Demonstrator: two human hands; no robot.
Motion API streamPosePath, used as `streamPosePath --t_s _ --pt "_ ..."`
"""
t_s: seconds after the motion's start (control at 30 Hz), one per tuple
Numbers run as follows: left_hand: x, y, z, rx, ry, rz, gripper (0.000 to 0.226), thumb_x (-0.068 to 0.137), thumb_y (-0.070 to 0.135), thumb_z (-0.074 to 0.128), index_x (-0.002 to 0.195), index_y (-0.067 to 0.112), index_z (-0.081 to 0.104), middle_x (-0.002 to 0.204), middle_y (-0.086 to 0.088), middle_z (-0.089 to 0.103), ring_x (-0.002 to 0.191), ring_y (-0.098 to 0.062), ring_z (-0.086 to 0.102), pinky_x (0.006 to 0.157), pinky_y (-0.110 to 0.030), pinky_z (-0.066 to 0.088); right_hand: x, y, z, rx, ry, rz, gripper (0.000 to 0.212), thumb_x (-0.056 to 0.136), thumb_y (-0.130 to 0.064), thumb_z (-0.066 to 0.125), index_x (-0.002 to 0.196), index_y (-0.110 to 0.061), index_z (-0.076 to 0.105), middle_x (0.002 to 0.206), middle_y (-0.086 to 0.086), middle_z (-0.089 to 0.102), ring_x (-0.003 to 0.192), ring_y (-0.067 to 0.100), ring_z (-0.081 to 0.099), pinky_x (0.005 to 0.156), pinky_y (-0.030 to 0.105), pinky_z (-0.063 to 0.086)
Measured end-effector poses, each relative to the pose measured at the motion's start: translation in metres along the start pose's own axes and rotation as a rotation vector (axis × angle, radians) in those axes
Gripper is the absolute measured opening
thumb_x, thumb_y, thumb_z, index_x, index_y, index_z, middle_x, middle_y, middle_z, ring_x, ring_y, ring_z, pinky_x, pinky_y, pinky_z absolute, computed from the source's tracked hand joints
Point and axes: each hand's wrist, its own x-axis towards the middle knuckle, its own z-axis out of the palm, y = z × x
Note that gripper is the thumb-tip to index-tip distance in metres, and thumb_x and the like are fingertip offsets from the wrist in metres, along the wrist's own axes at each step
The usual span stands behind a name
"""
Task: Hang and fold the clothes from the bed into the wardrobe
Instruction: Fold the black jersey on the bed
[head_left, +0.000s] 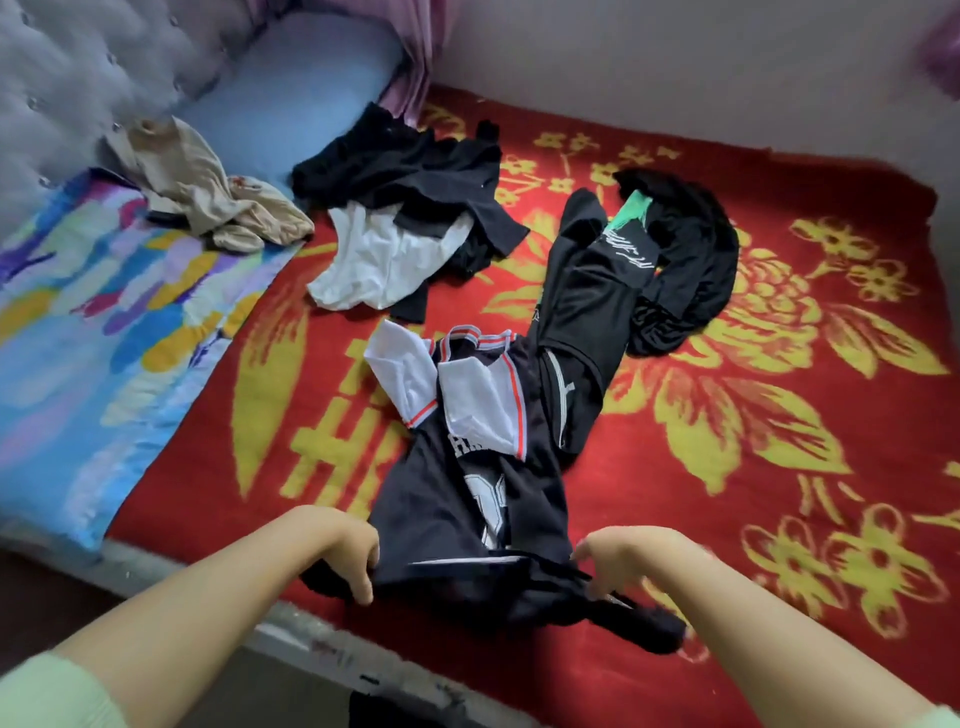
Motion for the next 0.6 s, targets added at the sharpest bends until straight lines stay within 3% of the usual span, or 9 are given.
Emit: streamPosePath --t_s 0.07,0.13,0.27,0.37,0.47,0.53,0.6 --pt "0.019 -0.012 0.004 -0.081 0.031 0.015 0.035 0.084 0.045 0.060 0.104 0.016 0.064 0.089 0.004 0.062 0.088 -0.017 0.058 0.076 -0.029 0.046 0.018 -0.004 -0.009 0.042 0.113 -0.029 0.047 0.089 -0.024 0.055 0.135 -0.017 0.050 0.128 0.008 0.058 0.115 0.026 0.055 0.089 0.029 0.043" --pt "0.039 -0.021 -0.001 -0.205 0.165 0.036 0.034 0.087 0.039 0.057 0.111 0.016 0.063 0.108 0.002 0.066 0.098 -0.016 0.060 0.084 -0.028 0.047 0.040 -0.011 -0.022 0.095 0.235 -0.045 0.046 0.092 -0.022 0.052 0.137 -0.015 0.047 0.135 0.007 0.053 0.124 0.025 0.049 0.097 0.029 0.039" --pt "0.082 -0.030 -0.036 -0.475 0.489 0.057 0.022 0.091 0.025 0.051 0.103 0.014 0.065 0.104 -0.002 0.066 0.090 -0.018 0.058 0.071 -0.023 0.041 0.106 -0.030 -0.050 0.228 0.445 -0.044 0.017 0.089 -0.022 0.051 0.104 -0.021 0.058 0.114 0.011 0.052 0.116 0.030 0.051 0.085 0.033 0.041" --pt "0.122 -0.041 -0.065 -0.725 0.686 -0.007 0.013 0.092 0.024 0.051 0.096 0.015 0.061 0.099 -0.003 0.065 0.082 -0.018 0.056 0.066 -0.025 0.036 0.151 -0.051 -0.071 0.323 0.581 -0.001 0.047 0.091 -0.028 0.055 0.133 -0.015 0.042 0.134 0.009 0.040 0.124 0.030 0.043 0.093 0.039 0.044" --pt "0.160 -0.058 -0.096 -0.888 0.886 -0.079 0.016 0.091 0.024 0.053 0.103 0.014 0.053 0.100 -0.004 0.059 0.095 -0.028 0.058 0.070 -0.033 0.041 0.197 -0.063 -0.090 0.370 0.794 0.087 0.070 0.088 -0.036 0.059 0.144 -0.014 0.023 0.141 0.008 0.032 0.129 0.028 0.037 0.093 0.039 0.041" --pt "0.185 -0.070 -0.121 -0.814 1.040 -0.125 0.036 0.089 0.022 0.054 0.123 0.009 0.048 0.126 -0.012 0.049 0.115 -0.032 0.048 0.087 -0.038 0.041 0.229 -0.062 -0.099 0.382 0.825 0.150 0.084 0.084 -0.041 0.061 0.148 -0.015 0.012 0.139 0.009 0.031 0.131 0.027 0.032 0.096 0.039 0.038" --pt "0.204 -0.079 -0.143 -0.561 1.168 -0.126 0.053 0.090 0.021 0.057 0.138 0.009 0.038 0.146 -0.014 0.031 0.133 -0.031 0.032 0.105 -0.039 0.031 0.251 -0.057 -0.103 0.318 0.775 0.220 0.089 0.083 -0.042 0.061 0.150 -0.018 0.006 0.137 0.008 0.034 0.130 0.026 0.031 0.098 0.039 0.035"
